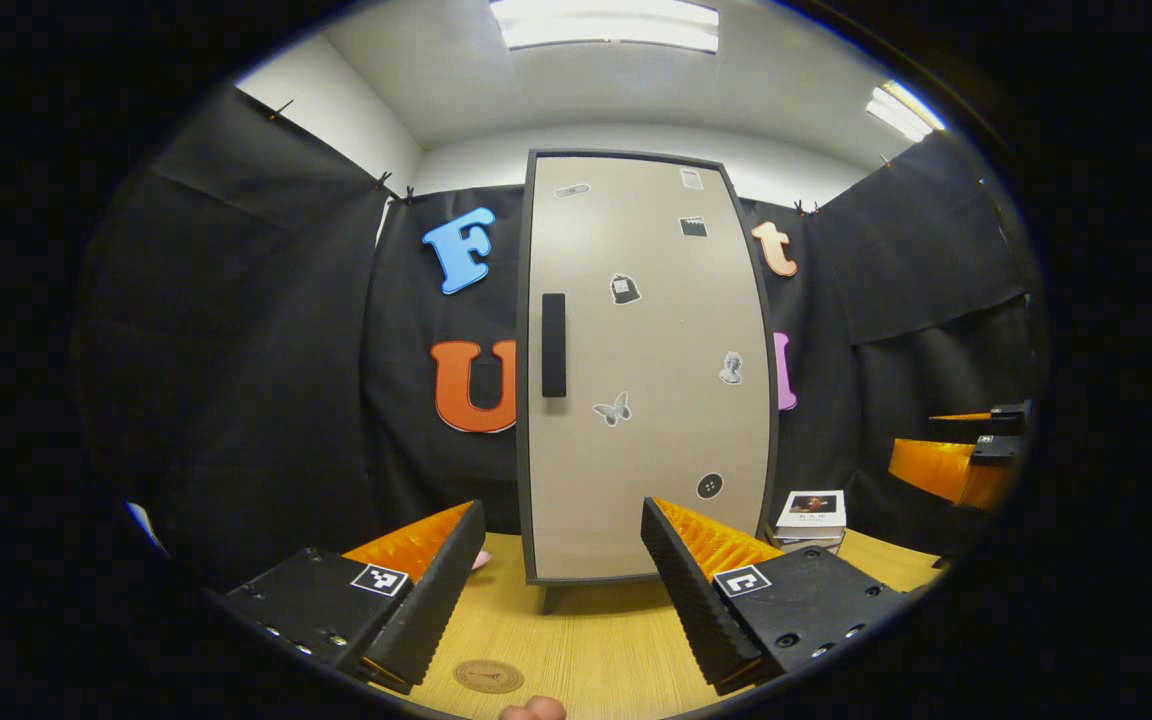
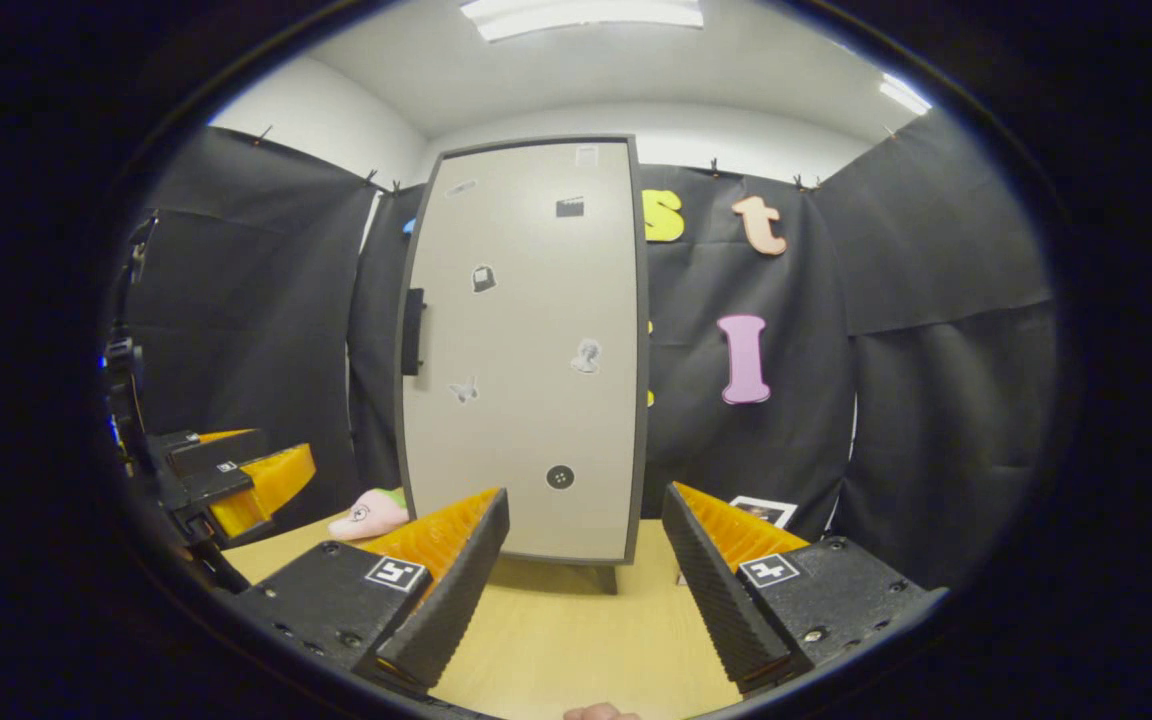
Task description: Open the cabinet door with the right hand, grasp the bottle in the cabinet with the left hand and place it on the coaster, then close the cabinet door with the right hand.
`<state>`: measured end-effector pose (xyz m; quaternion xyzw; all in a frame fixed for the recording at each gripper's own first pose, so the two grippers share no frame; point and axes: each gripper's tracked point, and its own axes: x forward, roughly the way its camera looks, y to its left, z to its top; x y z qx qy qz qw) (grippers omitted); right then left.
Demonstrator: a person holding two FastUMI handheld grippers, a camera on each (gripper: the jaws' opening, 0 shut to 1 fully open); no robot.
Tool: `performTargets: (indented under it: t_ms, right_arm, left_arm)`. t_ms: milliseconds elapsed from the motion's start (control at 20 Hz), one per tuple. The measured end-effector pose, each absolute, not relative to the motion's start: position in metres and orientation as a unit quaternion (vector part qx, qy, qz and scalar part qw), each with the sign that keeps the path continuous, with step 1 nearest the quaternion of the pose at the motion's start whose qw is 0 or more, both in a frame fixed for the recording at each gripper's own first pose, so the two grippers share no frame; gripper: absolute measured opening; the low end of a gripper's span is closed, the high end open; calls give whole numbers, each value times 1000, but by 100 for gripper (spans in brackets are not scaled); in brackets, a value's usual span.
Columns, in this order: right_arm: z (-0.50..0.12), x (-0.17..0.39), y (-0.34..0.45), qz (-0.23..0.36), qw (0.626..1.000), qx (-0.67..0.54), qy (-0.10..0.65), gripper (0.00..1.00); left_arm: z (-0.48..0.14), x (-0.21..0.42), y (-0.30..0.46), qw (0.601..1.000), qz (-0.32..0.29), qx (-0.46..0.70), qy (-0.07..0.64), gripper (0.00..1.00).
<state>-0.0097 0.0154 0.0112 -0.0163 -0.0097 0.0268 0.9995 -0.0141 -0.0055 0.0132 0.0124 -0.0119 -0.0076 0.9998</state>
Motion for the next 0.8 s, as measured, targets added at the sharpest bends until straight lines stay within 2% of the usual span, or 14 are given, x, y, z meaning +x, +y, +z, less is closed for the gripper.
performTargets:
  t_ms: [150, 200, 250, 800]
  right_arm:
    - [26, 0, 31, 53, 998, -14, -14, 99]
    - [33, 6, 38, 66, 998, -14, -17, 95]
    - [41, 12, 45, 75, 997, -15, -20, 99]
    - [105, 127, 175, 203, 979, -20, -26, 99]
  left_arm:
    - [12, -19, -9, 1000, -10, 10, -11, 95]
    - [11, -21, -9, 1000, -12, 10, -11, 95]
    - [10, -23, -9, 1000, -12, 10, -10, 95]
    - [-7, -44, -12, 1000, -17, 22, 11, 95]
